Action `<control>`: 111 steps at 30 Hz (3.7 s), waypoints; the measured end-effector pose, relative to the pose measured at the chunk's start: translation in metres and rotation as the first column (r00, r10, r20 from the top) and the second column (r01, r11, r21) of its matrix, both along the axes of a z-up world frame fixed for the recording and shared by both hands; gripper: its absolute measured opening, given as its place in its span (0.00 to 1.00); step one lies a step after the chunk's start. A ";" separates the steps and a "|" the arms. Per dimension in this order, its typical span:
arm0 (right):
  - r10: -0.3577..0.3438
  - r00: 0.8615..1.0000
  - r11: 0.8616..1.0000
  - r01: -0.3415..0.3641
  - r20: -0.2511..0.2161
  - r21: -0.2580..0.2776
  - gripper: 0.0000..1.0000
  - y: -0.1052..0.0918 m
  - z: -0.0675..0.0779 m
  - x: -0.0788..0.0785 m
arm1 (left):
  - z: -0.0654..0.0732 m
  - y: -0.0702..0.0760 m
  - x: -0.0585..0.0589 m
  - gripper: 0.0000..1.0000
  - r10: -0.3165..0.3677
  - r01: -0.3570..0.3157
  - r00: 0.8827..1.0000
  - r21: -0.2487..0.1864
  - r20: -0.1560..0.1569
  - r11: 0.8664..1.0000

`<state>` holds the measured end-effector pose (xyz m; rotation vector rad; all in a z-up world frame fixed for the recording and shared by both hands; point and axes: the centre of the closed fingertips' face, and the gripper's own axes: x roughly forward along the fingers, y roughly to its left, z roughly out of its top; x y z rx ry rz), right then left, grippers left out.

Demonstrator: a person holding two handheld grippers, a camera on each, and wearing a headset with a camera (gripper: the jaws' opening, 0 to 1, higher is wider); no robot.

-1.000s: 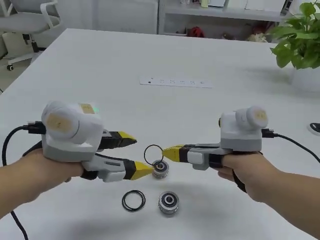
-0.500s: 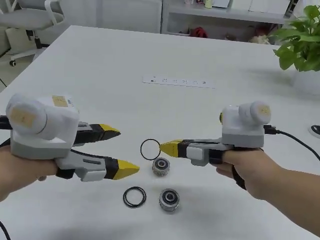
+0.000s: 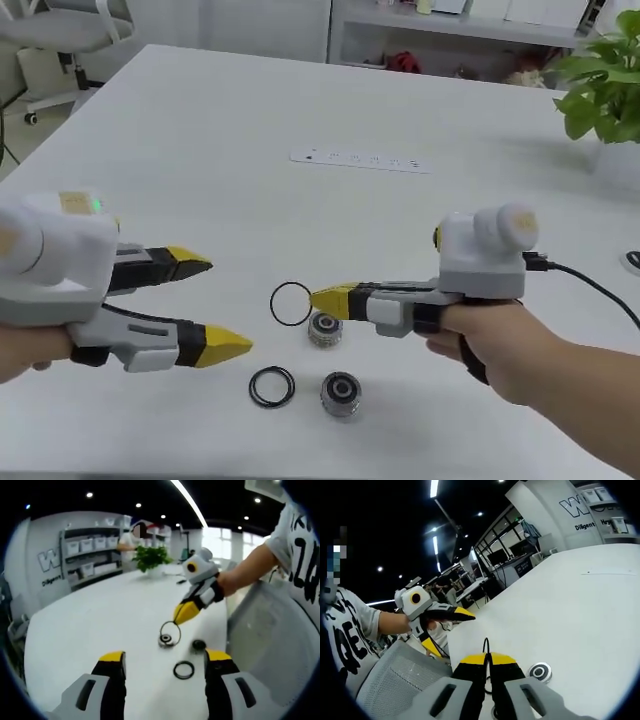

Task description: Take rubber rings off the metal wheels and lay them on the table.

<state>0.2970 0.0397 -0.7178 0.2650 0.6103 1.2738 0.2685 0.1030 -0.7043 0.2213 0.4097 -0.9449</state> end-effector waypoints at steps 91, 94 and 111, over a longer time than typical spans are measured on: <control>0.054 0.985 0.976 -0.087 -0.164 -0.200 0.00 0.012 -0.080 -0.030 | -0.022 0.009 -0.019 0.64 -0.005 0.006 0.999 0.044 -0.038 0.999; 0.047 0.985 0.975 -0.081 -0.163 -0.205 0.00 0.011 -0.081 -0.029 | -0.023 0.009 -0.020 0.64 -0.004 0.006 0.999 0.044 -0.040 0.999; 0.032 0.991 0.978 -0.058 -0.131 -0.199 0.03 0.006 -0.074 -0.023 | -0.023 0.006 -0.020 0.64 -0.006 0.008 0.999 0.039 -0.049 0.999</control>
